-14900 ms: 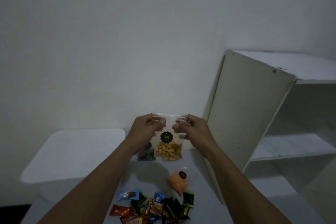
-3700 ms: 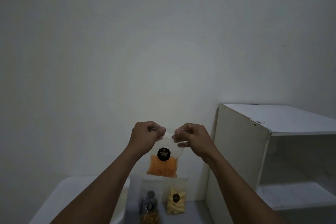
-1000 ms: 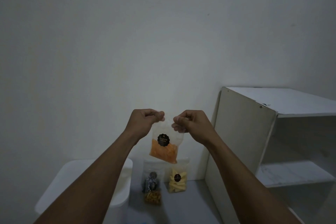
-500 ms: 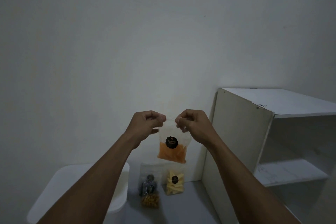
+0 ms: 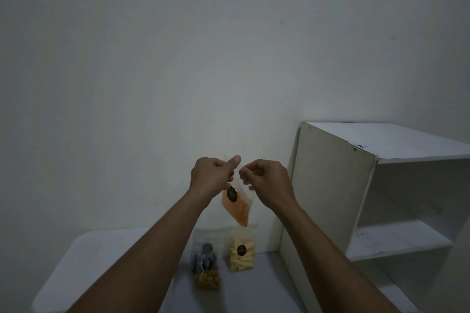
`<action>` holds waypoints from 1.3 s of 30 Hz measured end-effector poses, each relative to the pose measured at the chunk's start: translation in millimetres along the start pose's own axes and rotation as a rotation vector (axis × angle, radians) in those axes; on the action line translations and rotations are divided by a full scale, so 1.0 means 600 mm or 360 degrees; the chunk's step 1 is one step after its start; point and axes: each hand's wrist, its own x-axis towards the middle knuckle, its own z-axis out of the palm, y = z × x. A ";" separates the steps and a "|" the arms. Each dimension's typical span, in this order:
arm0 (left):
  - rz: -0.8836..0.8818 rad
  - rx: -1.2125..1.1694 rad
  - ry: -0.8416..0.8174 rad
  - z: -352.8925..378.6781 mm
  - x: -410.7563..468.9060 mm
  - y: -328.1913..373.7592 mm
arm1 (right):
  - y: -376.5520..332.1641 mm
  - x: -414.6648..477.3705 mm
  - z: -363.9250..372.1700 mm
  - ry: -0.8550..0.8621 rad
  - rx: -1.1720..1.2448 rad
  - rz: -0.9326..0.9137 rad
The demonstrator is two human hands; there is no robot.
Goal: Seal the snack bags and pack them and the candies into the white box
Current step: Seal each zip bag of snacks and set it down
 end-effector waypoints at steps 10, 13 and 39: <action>-0.0328 -0.0398 -0.0154 0.006 -0.002 0.008 | 0.007 -0.013 -0.010 -0.0041 -0.0238 -0.0184; -0.0339 -0.0425 -0.0177 0.006 -0.002 0.007 | 0.008 -0.014 -0.007 -0.0052 -0.0266 -0.0220; -0.0273 -0.0378 -0.0262 -0.024 0.020 -0.034 | -0.011 -0.033 0.004 -0.0454 0.0536 0.0343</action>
